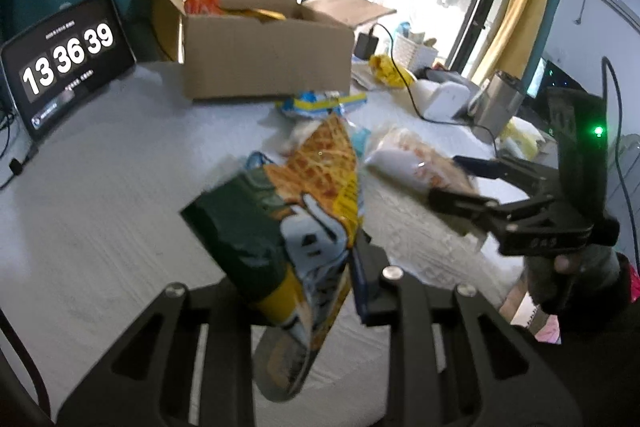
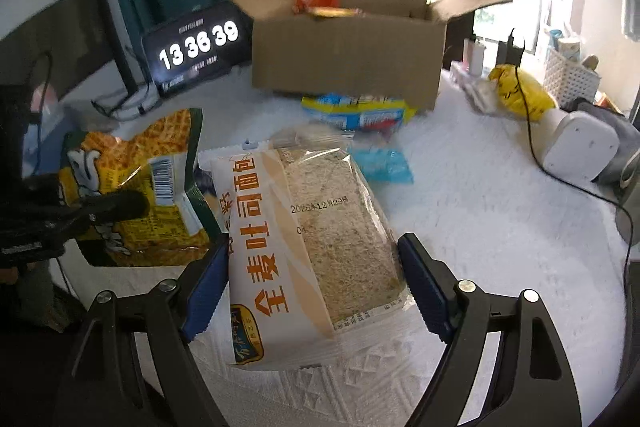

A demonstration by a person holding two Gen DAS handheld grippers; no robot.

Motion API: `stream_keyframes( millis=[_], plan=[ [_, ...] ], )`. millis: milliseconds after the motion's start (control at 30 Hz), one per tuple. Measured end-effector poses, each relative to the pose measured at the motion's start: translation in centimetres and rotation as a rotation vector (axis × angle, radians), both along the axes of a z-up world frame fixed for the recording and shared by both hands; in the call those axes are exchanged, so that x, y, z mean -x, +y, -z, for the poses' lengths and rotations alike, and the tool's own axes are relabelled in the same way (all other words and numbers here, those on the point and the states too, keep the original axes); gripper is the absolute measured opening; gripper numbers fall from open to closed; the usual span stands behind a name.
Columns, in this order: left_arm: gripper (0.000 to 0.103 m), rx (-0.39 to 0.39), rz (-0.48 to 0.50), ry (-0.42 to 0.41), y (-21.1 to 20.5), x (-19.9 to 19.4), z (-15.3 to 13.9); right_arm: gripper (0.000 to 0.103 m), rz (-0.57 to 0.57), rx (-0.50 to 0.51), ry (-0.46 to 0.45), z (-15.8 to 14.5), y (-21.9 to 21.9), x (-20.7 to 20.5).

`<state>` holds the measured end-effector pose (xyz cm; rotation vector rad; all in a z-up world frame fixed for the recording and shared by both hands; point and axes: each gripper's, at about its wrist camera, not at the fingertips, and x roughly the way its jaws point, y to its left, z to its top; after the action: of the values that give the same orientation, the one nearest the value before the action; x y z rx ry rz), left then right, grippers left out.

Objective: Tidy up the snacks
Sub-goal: 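Lift both held packages and carry them over the box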

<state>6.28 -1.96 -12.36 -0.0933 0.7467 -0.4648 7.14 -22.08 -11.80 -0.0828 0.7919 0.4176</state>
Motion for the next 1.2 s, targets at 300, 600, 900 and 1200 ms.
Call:
stream_keyframes(
  millis=[300, 600, 900, 1200],
  plan=[
    [0.026, -0.018, -0.063, -0.067, 1.4, -1.5, -1.7, 0.085, 0.035, -0.005, -0.078, -2.6, -1.3, -2.3],
    [0.026, -0.034, -0.134, -0.161, 2.8, -4.0, -4.3, 0.085, 0.049, -0.016, -0.143, -5.0, -1.6, -5.3],
    [0.026, -0.024, -0.183, -0.224, 3.9, -7.1, -6.7, 0.085, 0.054, -0.008, -0.171, -6.2, -1.7, -8.0],
    [0.026, -0.044, -0.207, -0.268, 4.2, -10.3, -8.3, 0.085, 0.052, -0.005, -0.192, -7.0, -1.9, -10.7]
  ],
)
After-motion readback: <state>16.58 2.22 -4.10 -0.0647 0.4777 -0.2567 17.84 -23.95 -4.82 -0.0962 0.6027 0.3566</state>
